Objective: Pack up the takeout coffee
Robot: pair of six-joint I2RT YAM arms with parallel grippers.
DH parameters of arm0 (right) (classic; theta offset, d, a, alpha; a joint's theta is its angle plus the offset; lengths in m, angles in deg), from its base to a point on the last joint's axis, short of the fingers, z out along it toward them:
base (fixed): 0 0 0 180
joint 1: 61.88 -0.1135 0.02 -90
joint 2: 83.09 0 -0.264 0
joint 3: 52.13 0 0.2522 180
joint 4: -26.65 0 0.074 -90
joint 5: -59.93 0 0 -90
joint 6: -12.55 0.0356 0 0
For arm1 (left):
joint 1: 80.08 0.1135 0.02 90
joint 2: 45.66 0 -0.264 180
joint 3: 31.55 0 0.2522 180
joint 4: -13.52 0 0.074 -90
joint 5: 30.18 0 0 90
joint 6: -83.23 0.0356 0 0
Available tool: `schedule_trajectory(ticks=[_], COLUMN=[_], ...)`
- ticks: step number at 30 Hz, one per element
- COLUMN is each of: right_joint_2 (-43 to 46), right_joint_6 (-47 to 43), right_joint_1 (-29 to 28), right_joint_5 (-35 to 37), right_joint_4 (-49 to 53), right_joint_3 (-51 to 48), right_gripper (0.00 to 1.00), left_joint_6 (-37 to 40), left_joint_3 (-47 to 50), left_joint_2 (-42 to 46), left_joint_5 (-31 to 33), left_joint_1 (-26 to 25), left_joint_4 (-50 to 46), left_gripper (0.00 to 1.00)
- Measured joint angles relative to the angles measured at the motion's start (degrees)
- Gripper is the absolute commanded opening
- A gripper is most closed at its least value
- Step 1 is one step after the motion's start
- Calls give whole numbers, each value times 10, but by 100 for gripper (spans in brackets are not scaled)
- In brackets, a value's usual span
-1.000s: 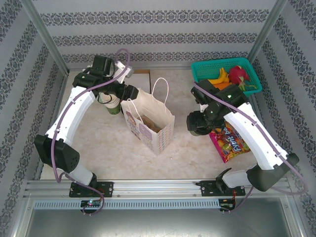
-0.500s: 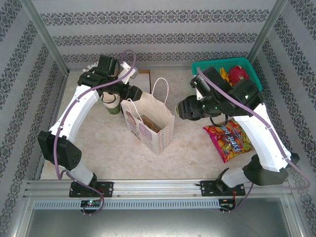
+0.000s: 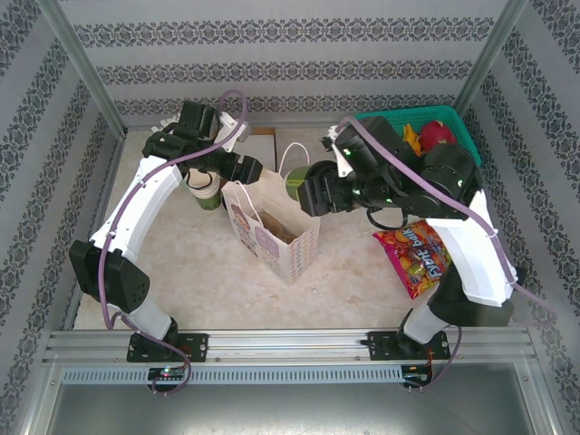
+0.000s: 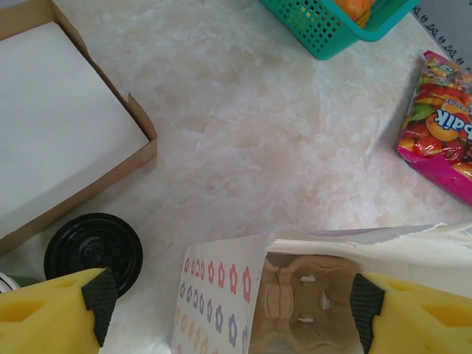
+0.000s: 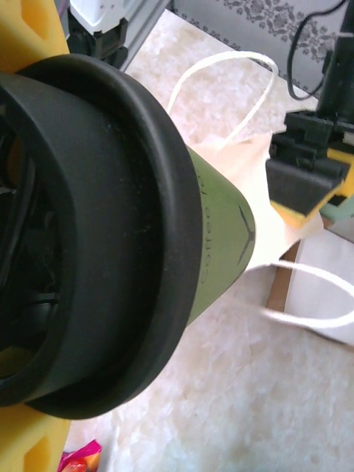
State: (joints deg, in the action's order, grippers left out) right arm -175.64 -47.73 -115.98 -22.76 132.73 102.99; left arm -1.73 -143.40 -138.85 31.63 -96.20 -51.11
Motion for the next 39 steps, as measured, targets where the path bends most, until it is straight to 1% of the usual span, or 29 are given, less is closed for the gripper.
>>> schedule_trajectory(ticks=[3,12,15,19,21,25,28,33,39], right_joint_2=[-24,-85,-104,-130,-145,-172,-191,-200,-200], right_joint_6=[-10,-40,-47,-53,-57,-59,-59,-59,-59], right_joint_1=[-9,-9,-13,-13,-13,-13,-13,-13,-13], right_joint_5=[-1,-7,-8,-10,-10,-14,-15,-25,-33], right_joint_4=[0,0,0,0,0,0,0,0,0], right_joint_3=[8,8,10,12,14,20,37,42,31], right_gripper=[68,67,67,67,67,67,67,66,67], left_joint_6=[-15,-49,-65,-92,-115,-178,-224,-275,-295], left_joint_3=[0,2,7,3,4,31,32,33,33], left_joint_2=[6,43,64,100,125,198,225,224,221], left_joint_5=[7,47,77,140,152,128,103,56,13], left_joint_1=[0,0,0,0,0,0,0,-1,-12], left_joint_4=[1,1,-2,-14,-18,-13,-15,-21,-36], left_gripper=[88,89,90,89,89,89,86,84,79])
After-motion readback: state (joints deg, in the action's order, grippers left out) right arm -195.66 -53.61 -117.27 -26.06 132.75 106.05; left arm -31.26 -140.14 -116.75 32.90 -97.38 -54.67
